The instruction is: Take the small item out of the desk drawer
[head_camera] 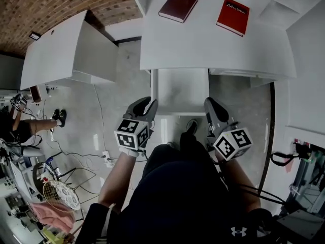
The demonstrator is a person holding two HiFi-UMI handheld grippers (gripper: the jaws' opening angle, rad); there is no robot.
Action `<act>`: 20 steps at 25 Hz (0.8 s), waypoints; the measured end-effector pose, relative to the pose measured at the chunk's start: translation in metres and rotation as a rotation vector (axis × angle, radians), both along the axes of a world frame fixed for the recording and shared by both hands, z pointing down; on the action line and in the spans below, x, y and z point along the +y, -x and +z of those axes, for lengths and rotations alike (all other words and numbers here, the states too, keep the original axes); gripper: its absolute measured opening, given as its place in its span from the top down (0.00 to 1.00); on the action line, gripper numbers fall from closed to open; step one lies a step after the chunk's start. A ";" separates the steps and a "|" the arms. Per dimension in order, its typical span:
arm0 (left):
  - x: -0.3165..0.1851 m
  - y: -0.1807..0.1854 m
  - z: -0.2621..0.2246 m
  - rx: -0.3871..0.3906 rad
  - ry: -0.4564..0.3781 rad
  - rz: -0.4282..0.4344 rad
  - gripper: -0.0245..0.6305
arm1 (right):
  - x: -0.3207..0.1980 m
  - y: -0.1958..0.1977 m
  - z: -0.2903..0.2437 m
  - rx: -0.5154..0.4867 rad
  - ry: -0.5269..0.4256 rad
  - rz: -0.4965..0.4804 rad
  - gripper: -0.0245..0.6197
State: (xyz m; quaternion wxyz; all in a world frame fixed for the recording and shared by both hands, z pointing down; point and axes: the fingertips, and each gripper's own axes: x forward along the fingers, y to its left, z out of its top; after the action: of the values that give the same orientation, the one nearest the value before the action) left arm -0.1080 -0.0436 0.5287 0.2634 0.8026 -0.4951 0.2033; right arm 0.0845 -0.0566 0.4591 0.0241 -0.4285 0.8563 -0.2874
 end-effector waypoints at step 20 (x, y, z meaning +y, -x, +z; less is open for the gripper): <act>-0.049 -0.005 0.166 -0.193 0.288 0.279 0.80 | -0.025 -0.020 0.054 0.021 0.160 0.174 0.96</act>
State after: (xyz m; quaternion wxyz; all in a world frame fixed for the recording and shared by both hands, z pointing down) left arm -0.1027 -0.0929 0.6950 0.2959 0.7943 -0.3679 0.3823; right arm 0.1047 -0.0819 0.5131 0.0057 -0.5047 0.7903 -0.3474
